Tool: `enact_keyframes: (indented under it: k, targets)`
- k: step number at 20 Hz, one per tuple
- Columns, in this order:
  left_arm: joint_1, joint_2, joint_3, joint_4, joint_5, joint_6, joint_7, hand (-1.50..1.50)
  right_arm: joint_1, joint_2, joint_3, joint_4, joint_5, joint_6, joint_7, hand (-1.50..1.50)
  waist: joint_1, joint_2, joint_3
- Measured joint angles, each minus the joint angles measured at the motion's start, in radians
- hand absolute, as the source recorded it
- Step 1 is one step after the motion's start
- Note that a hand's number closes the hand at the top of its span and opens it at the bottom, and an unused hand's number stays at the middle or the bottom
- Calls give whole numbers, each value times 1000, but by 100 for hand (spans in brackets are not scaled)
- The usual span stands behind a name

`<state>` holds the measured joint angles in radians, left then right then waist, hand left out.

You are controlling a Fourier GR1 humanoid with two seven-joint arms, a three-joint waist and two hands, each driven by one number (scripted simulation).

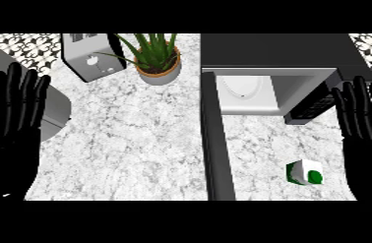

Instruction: Pick up the milk, place it into the microwave and close the microwave

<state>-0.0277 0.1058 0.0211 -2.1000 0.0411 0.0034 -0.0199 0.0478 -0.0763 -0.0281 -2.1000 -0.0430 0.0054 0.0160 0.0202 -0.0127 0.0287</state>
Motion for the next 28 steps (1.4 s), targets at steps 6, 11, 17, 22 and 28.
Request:
enact_keyframes:
  k: [6,11,17,22,28]
  targets:
    - [43,-23,-37,-45,-54,30,40,-150,90,-13,31,-86,-49,90,-65,-150,-19,8,-22]
    - [157,-75,-81,-86,-68,72,80,-150,236,-53,74,-201,-85,183,-45,-150,-24,8,-27]
    - [304,-76,-82,-204,-29,43,90,-150,363,-38,112,-287,-47,216,-59,-150,-21,9,-28]
    - [456,-68,-52,-252,37,-23,19,-150,426,-27,85,-304,-13,218,-78,-150,-18,9,-29]
    - [540,-70,-30,-314,75,-70,4,-150,472,4,72,-237,35,221,-138,-150,-18,10,-29]
